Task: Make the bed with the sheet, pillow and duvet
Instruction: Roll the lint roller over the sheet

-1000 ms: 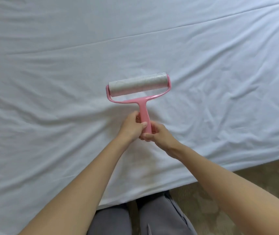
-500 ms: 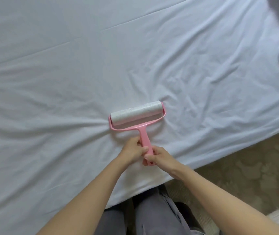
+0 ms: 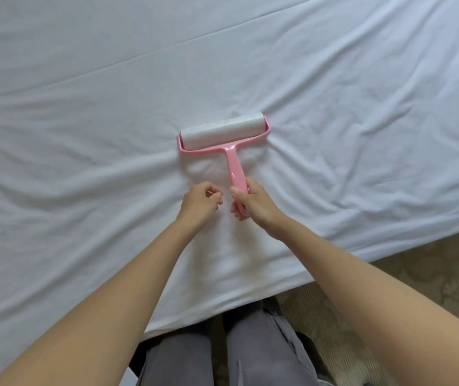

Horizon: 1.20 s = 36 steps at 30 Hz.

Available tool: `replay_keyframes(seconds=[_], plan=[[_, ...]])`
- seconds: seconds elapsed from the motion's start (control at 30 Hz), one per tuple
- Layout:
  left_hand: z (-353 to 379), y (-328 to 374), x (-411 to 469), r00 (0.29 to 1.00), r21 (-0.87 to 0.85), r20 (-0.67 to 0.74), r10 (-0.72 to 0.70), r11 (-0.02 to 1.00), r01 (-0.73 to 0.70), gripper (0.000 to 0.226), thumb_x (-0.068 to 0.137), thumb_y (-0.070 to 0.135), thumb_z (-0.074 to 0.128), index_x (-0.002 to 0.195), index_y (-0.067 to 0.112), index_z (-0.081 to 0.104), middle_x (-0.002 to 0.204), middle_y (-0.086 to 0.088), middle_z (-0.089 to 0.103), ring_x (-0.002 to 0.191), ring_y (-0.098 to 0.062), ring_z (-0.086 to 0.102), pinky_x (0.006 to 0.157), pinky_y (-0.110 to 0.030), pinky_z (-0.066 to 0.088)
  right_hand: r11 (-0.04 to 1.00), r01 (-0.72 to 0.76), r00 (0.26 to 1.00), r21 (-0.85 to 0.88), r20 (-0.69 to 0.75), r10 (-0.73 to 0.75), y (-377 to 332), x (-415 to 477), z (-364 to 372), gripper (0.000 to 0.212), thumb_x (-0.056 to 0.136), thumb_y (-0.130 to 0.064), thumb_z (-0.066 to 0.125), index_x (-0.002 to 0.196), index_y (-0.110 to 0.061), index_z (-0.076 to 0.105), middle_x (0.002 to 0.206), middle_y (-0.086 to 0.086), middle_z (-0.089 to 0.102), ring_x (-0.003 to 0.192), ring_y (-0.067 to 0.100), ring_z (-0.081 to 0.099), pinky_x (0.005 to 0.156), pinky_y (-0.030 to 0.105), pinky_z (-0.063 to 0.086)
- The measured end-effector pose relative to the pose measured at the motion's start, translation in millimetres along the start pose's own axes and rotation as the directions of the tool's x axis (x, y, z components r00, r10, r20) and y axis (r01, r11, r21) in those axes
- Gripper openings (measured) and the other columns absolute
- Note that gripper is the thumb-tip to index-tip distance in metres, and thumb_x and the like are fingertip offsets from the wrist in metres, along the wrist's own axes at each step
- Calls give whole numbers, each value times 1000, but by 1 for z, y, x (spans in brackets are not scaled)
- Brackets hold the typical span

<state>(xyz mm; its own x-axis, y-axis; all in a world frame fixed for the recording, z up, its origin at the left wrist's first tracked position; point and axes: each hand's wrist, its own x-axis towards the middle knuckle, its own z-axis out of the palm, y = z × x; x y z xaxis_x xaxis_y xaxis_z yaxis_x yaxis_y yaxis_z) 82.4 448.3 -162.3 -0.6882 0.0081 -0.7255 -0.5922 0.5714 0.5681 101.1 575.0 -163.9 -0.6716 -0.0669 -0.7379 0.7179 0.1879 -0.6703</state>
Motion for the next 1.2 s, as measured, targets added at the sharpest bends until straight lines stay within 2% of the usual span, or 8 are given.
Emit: replay_keyframes(seconds=[0.13, 0.33, 0.57, 0.7, 0.83, 0.93, 1.07, 1.2], plan=[[8, -30, -26, 990, 44, -4, -144, 989, 144, 21, 93, 13, 48, 107, 10, 62, 112, -9, 63, 106, -27, 58, 92, -35, 47, 999, -39, 999, 8, -17, 39, 31, -22, 9, 13, 98, -20, 41, 85, -16, 44, 66, 4, 51, 56, 16, 44, 52, 24, 38], [11, -77, -62, 952, 21, -38, -303, 952, 304, 29, 93, 12, 43, 120, 8, 55, 124, -9, 57, 112, -32, 56, 92, -37, 46, 995, -97, 995, -12, -28, 97, 78, -56, 18, 22, 97, -18, 43, 75, -18, 40, 59, 3, 45, 53, 16, 40, 49, 24, 34], [22, -91, -107, 961, -49, 24, -277, 959, 278, 31, 93, 13, 41, 123, 10, 51, 125, -10, 53, 115, -29, 54, 100, -42, 45, 983, -182, 974, -35, -143, 175, 108, -110, 30, 12, 94, -22, 50, 86, -14, 47, 64, 1, 43, 54, 14, 39, 50, 25, 31], [20, -96, -135, 965, -79, 25, -263, 961, 264, 28, 93, 12, 38, 117, 11, 53, 118, -8, 51, 111, -30, 56, 97, -43, 48, 977, -182, 950, -111, -275, 145, 109, -143, 37, 14, 84, -11, 56, 74, -9, 46, 65, 1, 40, 56, 16, 38, 51, 27, 30], [16, -94, -155, 975, -105, 7, -224, 969, 224, 22, 93, 9, 37, 109, 12, 52, 106, -5, 50, 99, -28, 57, 91, -40, 49, 949, -130, 911, -287, -413, 0, 100, -174, 33, 31, 75, -1, 51, 54, -12, 31, 57, 0, 31, 50, 14, 29, 46, 23, 21], [13, -92, -166, 980, -135, -8, -199, 971, 196, 28, 94, 8, 38, 118, 8, 52, 106, -6, 50, 97, -27, 57, 87, -37, 48, 912, -100, 901, -398, -424, -86, 98, -189, 34, 32, 72, 2, 50, 53, -12, 28, 56, 0, 28, 49, 14, 25, 46, 24, 17], [5, -94, -176, 979, -166, -41, -201, 967, 192, 30, 94, 6, 37, 119, 6, 52, 108, -11, 54, 93, -25, 56, 80, -34, 47, 950, -59, 918, -307, -390, -68, 82, -187, 38, 31, 71, 4, 52, 53, -9, 31, 57, 1, 29, 51, 16, 26, 47, 25, 19], [-15, -98, -166, 962, -200, -151, -230, 960, 198, 28, 93, 6, 37, 114, 7, 56, 117, -12, 56, 101, -27, 59, 88, -37, 49, 972, 7, 943, -235, -322, -84, 48, -158, 57, 17, 71, 0, 57, 62, -3, 43, 60, 2, 35, 52, 16, 33, 48, 27, 27]])
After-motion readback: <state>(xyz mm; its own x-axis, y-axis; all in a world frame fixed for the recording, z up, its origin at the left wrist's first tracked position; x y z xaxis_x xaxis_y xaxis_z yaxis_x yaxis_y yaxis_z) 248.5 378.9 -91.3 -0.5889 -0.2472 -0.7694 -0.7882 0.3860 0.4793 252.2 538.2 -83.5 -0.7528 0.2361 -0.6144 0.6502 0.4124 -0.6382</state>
